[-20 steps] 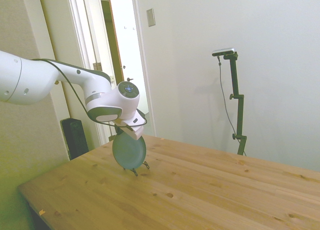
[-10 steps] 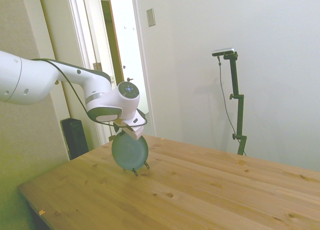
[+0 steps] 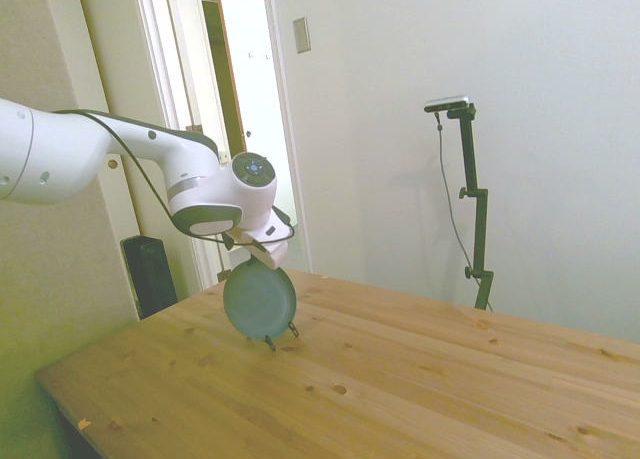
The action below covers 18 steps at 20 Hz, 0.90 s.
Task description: Load the plate
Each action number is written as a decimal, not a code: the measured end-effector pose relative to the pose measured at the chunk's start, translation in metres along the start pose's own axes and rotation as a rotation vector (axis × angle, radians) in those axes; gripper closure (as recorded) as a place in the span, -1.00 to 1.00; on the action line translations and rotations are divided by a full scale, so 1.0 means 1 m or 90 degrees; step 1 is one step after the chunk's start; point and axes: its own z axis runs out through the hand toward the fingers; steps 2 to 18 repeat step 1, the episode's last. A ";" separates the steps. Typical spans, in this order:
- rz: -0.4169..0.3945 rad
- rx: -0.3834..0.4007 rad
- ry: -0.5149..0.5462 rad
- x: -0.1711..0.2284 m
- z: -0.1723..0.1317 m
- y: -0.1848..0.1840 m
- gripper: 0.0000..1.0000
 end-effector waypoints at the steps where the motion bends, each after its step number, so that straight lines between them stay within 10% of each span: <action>1: -0.007 0.006 0.007 -0.004 -0.009 -0.008 -1.00; 18: -0.007 0.006 0.007 -0.004 -0.009 -0.008 -1.00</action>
